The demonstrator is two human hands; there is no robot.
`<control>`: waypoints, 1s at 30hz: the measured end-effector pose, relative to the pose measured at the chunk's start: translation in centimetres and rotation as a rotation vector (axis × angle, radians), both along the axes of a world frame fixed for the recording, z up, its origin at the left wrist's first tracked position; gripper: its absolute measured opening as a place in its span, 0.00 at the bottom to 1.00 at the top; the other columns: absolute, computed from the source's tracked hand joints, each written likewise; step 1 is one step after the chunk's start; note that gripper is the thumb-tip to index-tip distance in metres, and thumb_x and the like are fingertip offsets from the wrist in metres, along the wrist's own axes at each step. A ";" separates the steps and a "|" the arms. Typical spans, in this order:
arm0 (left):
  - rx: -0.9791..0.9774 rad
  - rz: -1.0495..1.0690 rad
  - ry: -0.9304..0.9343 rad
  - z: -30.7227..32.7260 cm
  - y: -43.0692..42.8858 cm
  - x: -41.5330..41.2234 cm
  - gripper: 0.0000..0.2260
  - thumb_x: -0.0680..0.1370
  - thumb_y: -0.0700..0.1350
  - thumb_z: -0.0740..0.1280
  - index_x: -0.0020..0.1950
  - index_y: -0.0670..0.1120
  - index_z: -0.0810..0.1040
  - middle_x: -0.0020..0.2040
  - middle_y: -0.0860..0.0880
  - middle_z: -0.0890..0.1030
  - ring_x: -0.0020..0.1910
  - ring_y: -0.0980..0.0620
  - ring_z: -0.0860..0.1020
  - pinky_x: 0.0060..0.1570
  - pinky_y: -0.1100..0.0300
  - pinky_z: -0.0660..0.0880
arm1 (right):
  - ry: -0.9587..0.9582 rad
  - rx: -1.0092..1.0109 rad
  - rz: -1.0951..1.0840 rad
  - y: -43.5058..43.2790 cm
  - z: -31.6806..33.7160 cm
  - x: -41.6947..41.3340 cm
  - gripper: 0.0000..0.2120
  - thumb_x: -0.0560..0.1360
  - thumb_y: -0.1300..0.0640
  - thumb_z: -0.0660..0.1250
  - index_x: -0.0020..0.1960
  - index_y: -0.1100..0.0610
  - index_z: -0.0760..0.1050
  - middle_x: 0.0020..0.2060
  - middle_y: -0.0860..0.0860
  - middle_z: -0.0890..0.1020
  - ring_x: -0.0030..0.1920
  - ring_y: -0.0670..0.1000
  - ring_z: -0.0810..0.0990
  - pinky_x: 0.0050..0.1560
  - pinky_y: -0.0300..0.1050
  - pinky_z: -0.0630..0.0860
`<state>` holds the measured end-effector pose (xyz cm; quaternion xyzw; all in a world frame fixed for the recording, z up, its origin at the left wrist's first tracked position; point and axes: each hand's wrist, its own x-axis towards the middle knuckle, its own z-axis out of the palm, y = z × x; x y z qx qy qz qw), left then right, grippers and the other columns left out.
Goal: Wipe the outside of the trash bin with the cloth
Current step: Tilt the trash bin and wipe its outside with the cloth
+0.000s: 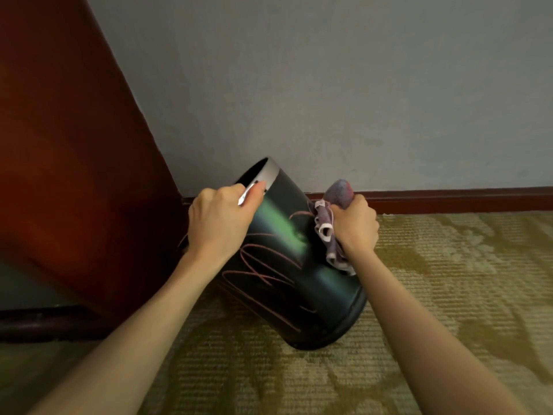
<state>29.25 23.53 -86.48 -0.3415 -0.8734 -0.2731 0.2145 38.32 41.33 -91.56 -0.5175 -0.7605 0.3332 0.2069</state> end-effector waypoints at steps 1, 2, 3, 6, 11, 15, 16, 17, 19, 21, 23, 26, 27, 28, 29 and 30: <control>-0.001 0.004 -0.003 0.0 0.0 0.1 0.25 0.78 0.55 0.61 0.26 0.49 0.55 0.22 0.47 0.62 0.25 0.44 0.63 0.28 0.56 0.58 | -0.008 -0.019 0.006 0.2 0.1 -0.2 0.17 0.74 0.49 0.64 0.55 0.61 0.70 0.55 0.62 0.77 0.55 0.65 0.76 0.49 0.53 0.70; -0.003 0.010 -0.009 0.1 0.0 0.0 0.26 0.78 0.55 0.61 0.25 0.49 0.54 0.22 0.47 0.62 0.25 0.44 0.64 0.28 0.56 0.58 | -0.012 -0.025 0.007 0.2 0.1 -0.4 0.17 0.74 0.49 0.64 0.55 0.61 0.70 0.56 0.62 0.77 0.55 0.65 0.76 0.49 0.53 0.70; -0.007 0.017 -0.017 0.1 0.0 0.0 0.26 0.78 0.56 0.60 0.25 0.49 0.54 0.22 0.47 0.63 0.25 0.44 0.64 0.28 0.56 0.58 | -0.012 -0.019 0.002 0.0 0.1 -0.5 0.17 0.74 0.49 0.64 0.55 0.61 0.70 0.56 0.62 0.77 0.55 0.65 0.76 0.50 0.53 0.70; -0.025 0.040 -0.040 0.1 0.1 -0.1 0.26 0.78 0.58 0.58 0.24 0.48 0.58 0.23 0.47 0.64 0.26 0.43 0.67 0.28 0.55 0.60 | 0.011 0.043 -0.033 -0.8 0.0 -0.4 0.16 0.75 0.50 0.63 0.55 0.61 0.68 0.55 0.62 0.77 0.54 0.66 0.76 0.47 0.53 0.69; -0.020 0.067 -0.111 0.4 1.2 -0.7 0.25 0.78 0.59 0.56 0.26 0.45 0.63 0.28 0.42 0.71 0.33 0.37 0.72 0.31 0.52 0.63 | 0.154 0.240 -0.064 -3.5 -0.1 0.8 0.15 0.76 0.48 0.63 0.54 0.59 0.67 0.52 0.57 0.77 0.47 0.63 0.78 0.40 0.49 0.64; -0.024 0.079 -0.134 0.6 2.5 -1.9 0.24 0.78 0.60 0.55 0.29 0.45 0.67 0.37 0.36 0.77 0.40 0.33 0.75 0.35 0.51 0.64 | 0.305 0.333 -0.018 -6.6 -0.5 1.4 0.17 0.75 0.49 0.63 0.58 0.58 0.67 0.53 0.55 0.76 0.43 0.61 0.79 0.36 0.46 0.65; -0.025 0.077 -0.138 0.6 2.7 -2.1 0.23 0.78 0.59 0.55 0.30 0.45 0.67 0.38 0.35 0.77 0.41 0.33 0.75 0.35 0.51 0.64 | 0.310 0.361 -0.001 -7.2 -0.6 1.4 0.17 0.75 0.51 0.64 0.59 0.58 0.68 0.53 0.55 0.76 0.42 0.60 0.79 0.35 0.45 0.64; -0.029 0.072 -0.139 0.7 2.8 -2.3 0.23 0.78 0.59 0.55 0.30 0.45 0.66 0.39 0.35 0.77 0.41 0.33 0.75 0.36 0.51 0.64 | 0.299 0.385 0.011 -7.7 -0.8 1.4 0.17 0.74 0.52 0.64 0.60 0.59 0.68 0.53 0.55 0.75 0.42 0.60 0.79 0.34 0.44 0.63; -0.033 0.048 -0.137 0.8 2.7 -2.5 0.22 0.78 0.58 0.55 0.29 0.47 0.64 0.39 0.34 0.77 0.41 0.32 0.75 0.36 0.49 0.65 | 0.281 0.402 0.027 -8.0 -0.7 1.4 0.17 0.74 0.53 0.65 0.60 0.59 0.69 0.53 0.56 0.75 0.42 0.60 0.79 0.34 0.44 0.63; -0.034 0.021 -0.135 0.8 2.4 -2.3 0.23 0.79 0.58 0.55 0.29 0.46 0.65 0.37 0.33 0.77 0.40 0.32 0.75 0.36 0.49 0.66 | 0.293 0.390 0.038 -7.6 -0.5 1.5 0.17 0.75 0.52 0.64 0.59 0.60 0.69 0.52 0.56 0.75 0.41 0.61 0.78 0.34 0.45 0.63; -0.041 0.003 -0.127 0.7 2.2 -2.0 0.23 0.79 0.57 0.56 0.30 0.42 0.70 0.36 0.33 0.77 0.39 0.32 0.74 0.36 0.49 0.65 | 0.293 0.354 0.027 -6.8 -0.2 1.4 0.17 0.75 0.51 0.63 0.58 0.60 0.69 0.51 0.56 0.76 0.41 0.62 0.77 0.35 0.47 0.64; -0.051 -0.039 -0.099 0.6 1.5 -1.1 0.23 0.79 0.56 0.56 0.27 0.44 0.63 0.30 0.37 0.73 0.35 0.34 0.73 0.34 0.52 0.62 | 0.248 0.180 -0.014 -4.6 0.6 0.5 0.15 0.74 0.48 0.63 0.52 0.59 0.68 0.50 0.57 0.78 0.46 0.63 0.77 0.41 0.51 0.70; -0.061 -0.053 -0.079 0.6 1.2 -0.7 0.23 0.79 0.56 0.56 0.27 0.46 0.61 0.28 0.39 0.71 0.32 0.36 0.72 0.32 0.53 0.61 | 0.206 0.119 -0.023 -3.7 0.9 0.2 0.15 0.74 0.47 0.64 0.51 0.58 0.68 0.51 0.58 0.78 0.48 0.64 0.77 0.43 0.51 0.69; -0.074 -0.062 -0.058 0.5 0.8 -0.4 0.23 0.79 0.56 0.56 0.27 0.46 0.59 0.25 0.43 0.68 0.29 0.38 0.69 0.32 0.54 0.60 | 0.161 0.067 -0.022 -2.8 1.2 -0.2 0.15 0.74 0.47 0.64 0.52 0.59 0.69 0.52 0.59 0.78 0.50 0.64 0.77 0.44 0.52 0.69; -0.097 -0.066 -0.038 0.4 0.5 -0.1 0.23 0.79 0.56 0.55 0.27 0.47 0.59 0.24 0.46 0.65 0.27 0.41 0.66 0.31 0.55 0.58 | 0.122 0.022 -0.011 -2.0 1.5 -0.6 0.17 0.74 0.47 0.64 0.53 0.59 0.70 0.53 0.60 0.78 0.52 0.65 0.76 0.46 0.52 0.69; -0.130 -0.066 -0.022 0.3 0.3 0.2 0.23 0.79 0.57 0.54 0.27 0.47 0.60 0.24 0.48 0.63 0.26 0.43 0.63 0.31 0.55 0.57 | 0.094 -0.015 0.006 -1.4 1.6 -0.9 0.18 0.74 0.47 0.65 0.54 0.60 0.71 0.54 0.61 0.78 0.54 0.65 0.76 0.48 0.53 0.70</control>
